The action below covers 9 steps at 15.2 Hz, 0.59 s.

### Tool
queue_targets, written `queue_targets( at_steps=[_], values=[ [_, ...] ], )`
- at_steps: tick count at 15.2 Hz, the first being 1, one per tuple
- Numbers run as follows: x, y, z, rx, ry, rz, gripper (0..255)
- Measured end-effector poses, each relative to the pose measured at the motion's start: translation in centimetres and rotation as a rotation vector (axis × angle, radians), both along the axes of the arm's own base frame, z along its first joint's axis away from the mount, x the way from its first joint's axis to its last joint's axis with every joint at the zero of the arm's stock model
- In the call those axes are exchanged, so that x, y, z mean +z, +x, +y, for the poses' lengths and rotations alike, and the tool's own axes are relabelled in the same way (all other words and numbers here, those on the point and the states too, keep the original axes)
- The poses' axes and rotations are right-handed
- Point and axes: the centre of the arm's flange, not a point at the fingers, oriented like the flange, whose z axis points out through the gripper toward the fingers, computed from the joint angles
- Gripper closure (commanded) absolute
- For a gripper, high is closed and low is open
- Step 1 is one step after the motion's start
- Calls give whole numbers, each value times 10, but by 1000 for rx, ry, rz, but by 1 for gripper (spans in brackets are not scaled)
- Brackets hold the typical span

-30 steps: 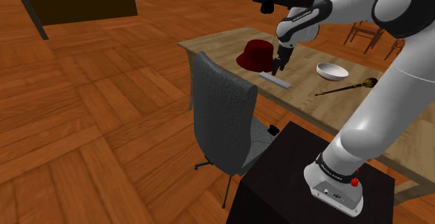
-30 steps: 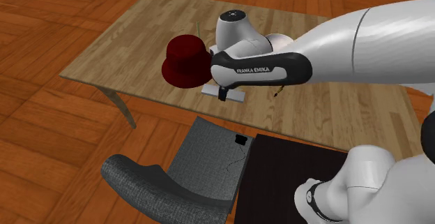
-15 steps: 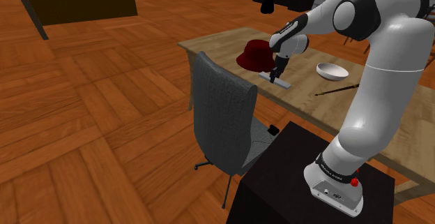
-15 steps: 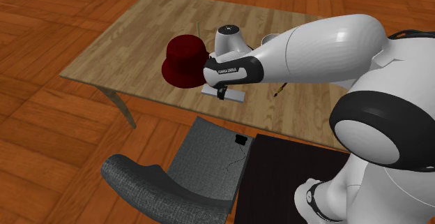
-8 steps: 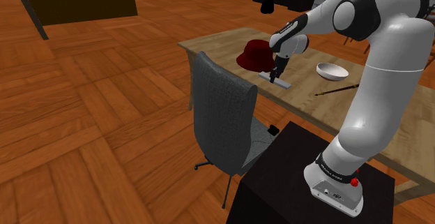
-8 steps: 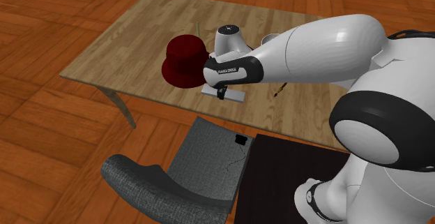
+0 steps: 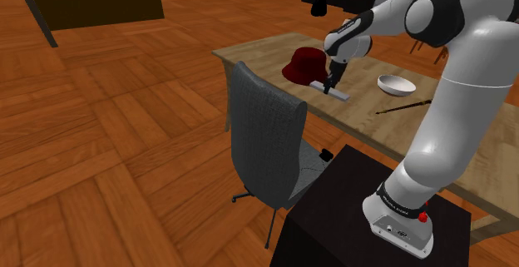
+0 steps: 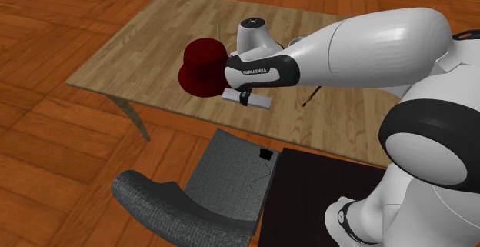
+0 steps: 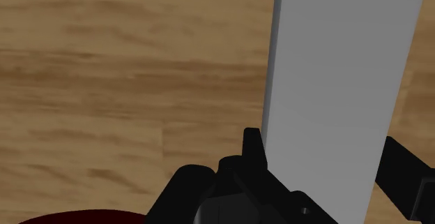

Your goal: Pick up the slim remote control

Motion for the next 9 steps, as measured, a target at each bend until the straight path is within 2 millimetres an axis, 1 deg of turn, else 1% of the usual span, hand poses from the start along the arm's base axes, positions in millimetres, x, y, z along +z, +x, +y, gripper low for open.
queue_targets(
  at_steps=[3, 9],
  values=[
    [18, 1, 1, 0, 0, 0, 255],
    [46, 0, 1, 0, 0, 0, 255]
  ],
)
